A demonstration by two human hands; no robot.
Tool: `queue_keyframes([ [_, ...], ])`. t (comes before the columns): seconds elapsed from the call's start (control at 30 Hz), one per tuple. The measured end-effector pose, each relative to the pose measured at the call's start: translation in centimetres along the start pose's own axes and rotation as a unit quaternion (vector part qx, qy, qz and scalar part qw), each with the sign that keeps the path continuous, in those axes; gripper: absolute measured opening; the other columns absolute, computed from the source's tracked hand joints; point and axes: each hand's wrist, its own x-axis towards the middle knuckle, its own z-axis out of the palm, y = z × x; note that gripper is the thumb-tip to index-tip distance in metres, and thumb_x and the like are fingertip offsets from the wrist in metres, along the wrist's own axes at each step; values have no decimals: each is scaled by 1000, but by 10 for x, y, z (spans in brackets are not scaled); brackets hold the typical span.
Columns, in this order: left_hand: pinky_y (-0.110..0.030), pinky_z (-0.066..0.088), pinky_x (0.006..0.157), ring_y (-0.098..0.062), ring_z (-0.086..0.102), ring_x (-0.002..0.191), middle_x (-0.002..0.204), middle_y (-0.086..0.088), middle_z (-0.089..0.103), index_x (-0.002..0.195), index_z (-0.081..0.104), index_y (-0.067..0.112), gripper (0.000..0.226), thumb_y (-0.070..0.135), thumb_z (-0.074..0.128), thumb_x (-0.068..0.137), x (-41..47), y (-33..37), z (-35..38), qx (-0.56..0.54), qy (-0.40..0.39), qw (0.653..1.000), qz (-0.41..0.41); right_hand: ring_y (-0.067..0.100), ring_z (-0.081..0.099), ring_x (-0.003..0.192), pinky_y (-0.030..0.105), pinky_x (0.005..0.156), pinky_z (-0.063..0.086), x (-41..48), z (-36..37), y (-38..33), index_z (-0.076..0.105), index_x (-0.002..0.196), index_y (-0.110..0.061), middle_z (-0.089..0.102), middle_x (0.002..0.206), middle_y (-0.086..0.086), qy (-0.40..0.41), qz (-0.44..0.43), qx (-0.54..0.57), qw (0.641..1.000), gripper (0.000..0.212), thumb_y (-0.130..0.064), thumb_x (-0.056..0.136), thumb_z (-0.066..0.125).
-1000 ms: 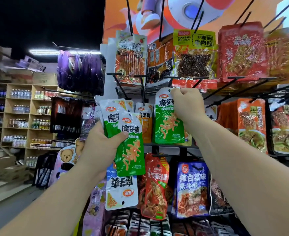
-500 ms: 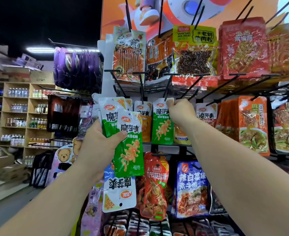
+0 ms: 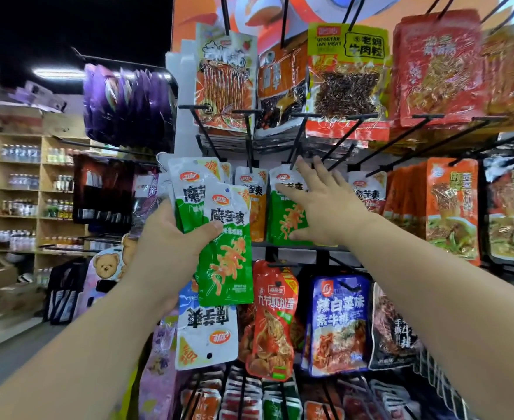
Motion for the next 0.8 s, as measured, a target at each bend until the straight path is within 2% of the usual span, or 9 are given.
queue_keyframes([
  [0.2,-24,61,74,-8,77,92,101,14,80,118,65,23,33,1,70,95,1,-2,-1,2,-5,1000,2,39,-24,155,67,120,-12,20,9,-13,-14,162,-40,-30,167,11,-76,37,-14,996,105,-81,89,49],
  [0.33,-19,61,66,-6,77,88,96,15,80,112,64,26,32,-1,68,96,-1,-2,0,-9,-6,1000,-2,38,-24,155,67,123,-8,24,4,-25,-15,162,-41,-29,167,12,-116,63,16,991,98,-81,92,41],
  [0.4,-21,61,67,-7,77,89,97,15,80,111,64,28,33,0,69,96,-1,-1,0,-14,-6,1000,-5,40,-10,158,66,124,4,19,-3,-34,-4,164,-39,-8,172,14,-84,71,36,993,85,-75,98,35],
  [0.47,-20,60,64,-7,77,88,98,13,80,115,63,27,34,-1,68,96,-2,2,-1,-36,-3,999,-10,38,32,149,57,116,34,5,-19,-46,37,156,-31,42,157,17,32,58,152,986,62,-64,104,32],
  [0.5,-20,60,64,-7,77,88,99,13,80,116,63,27,35,-1,68,96,-2,3,-2,-46,0,999,-11,33,54,127,48,100,47,-3,-27,-54,60,131,-24,64,128,13,98,51,258,960,50,-59,106,34],
  [0.57,-22,61,66,-9,77,90,100,11,80,115,63,28,35,0,68,96,-6,5,-2,-62,1,998,-19,21,61,77,39,70,47,-21,-44,-72,57,77,-19,60,74,-1,144,58,495,855,47,-54,106,44],
  [0.63,-27,63,66,-15,78,90,99,6,81,115,64,25,33,-1,68,95,-11,6,1,-69,-2,997,-28,19,61,72,46,72,56,-31,-48,-85,58,74,-17,57,70,-5,102,87,621,772,49,-60,97,59],
  [0.73,-41,65,73,-24,79,91,102,-2,81,122,64,16,34,-2,70,94,-16,9,8,-70,-10,997,-38,22,47,72,44,65,46,-35,-42,-92,55,84,-4,45,79,8,85,109,664,735,57,-57,85,76],
  [0.8,-51,63,87,-26,77,99,109,-2,80,127,63,17,37,4,72,94,-15,11,10,-69,-17,997,-42,21,41,72,37,67,36,-38,-43,-89,52,83,-14,39,82,7,91,121,680,717,46,-51,86,79],
])
